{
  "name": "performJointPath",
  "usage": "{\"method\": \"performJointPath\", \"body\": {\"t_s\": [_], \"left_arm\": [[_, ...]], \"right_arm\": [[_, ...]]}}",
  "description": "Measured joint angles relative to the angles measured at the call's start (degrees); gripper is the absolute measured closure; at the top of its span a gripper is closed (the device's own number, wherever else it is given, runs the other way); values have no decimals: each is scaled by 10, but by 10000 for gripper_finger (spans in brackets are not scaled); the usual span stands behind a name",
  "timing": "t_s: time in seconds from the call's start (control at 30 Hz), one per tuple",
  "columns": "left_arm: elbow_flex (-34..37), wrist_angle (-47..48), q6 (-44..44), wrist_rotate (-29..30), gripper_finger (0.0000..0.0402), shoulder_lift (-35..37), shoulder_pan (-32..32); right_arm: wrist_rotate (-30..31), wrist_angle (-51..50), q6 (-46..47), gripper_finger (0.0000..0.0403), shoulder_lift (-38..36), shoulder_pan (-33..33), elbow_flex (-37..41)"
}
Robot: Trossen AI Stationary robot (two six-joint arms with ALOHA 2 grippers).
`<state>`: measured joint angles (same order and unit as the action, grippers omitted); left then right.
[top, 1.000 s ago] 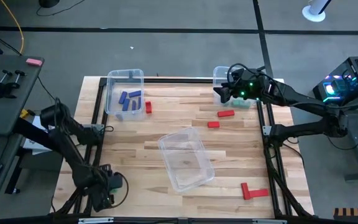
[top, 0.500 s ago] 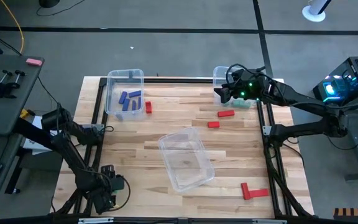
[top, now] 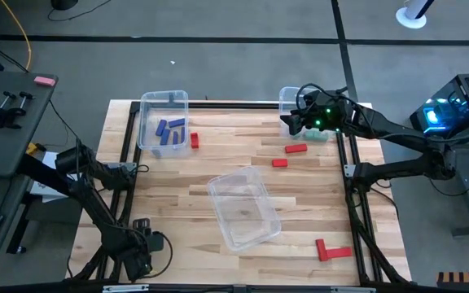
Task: Sort blocks
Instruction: Put the green block into the top right transparent bin
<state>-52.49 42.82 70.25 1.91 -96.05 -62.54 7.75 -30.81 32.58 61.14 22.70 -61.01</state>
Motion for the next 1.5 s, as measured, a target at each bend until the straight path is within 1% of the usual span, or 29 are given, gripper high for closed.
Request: {"method": "performJointPath", "body": {"t_s": [0.27,0.33,0.47,0.6,0.7,0.8,0.87,0.93,1.0,1.07,1.13,1.17,1.23,1.33,1.4,1.5], "left_arm": [[0,9,-4,0,283,1,13],[0,10,-4,0,304,4,19],[0,30,-10,0,305,19,37],[-1,108,-47,12,305,75,79],[-18,189,-91,79,305,135,127],[-48,247,-147,189,305,198,193],[-71,247,-199,267,305,233,243],[-93,223,-270,334,305,262,298],[-114,170,-351,378,305,280,356],[-129,92,-443,400,305,290,410],[-141,-17,-529,401,305,296,457],[-146,-76,-573,391,305,298,477],[-154,-191,-652,349,305,298,509],[-158,-335,-733,285,305,298,540],[-158,-392,-765,260,305,298,553],[-158,-421,-779,230,305,297,566]], "right_arm": [[0,-2,2,130,0,0,0],[0,-2,6,130,0,0,0],[-12,-2,6,130,0,0,0],[-43,1,8,130,0,-5,0],[-57,24,9,130,0,-22,0],[-76,64,24,130,3,-47,0],[-88,98,35,130,9,-67,0],[-98,137,47,130,22,-91,0],[-99,181,66,130,39,-115,0],[-99,243,90,130,63,-137,0],[-99,311,120,130,91,-157,0],[-99,352,138,130,107,-166,0],[-104,425,169,130,136,-182,0],[-109,521,218,130,172,-197,0],[-111,573,253,130,190,-202,0],[-96,647,285,130,213,-209,0]]}}
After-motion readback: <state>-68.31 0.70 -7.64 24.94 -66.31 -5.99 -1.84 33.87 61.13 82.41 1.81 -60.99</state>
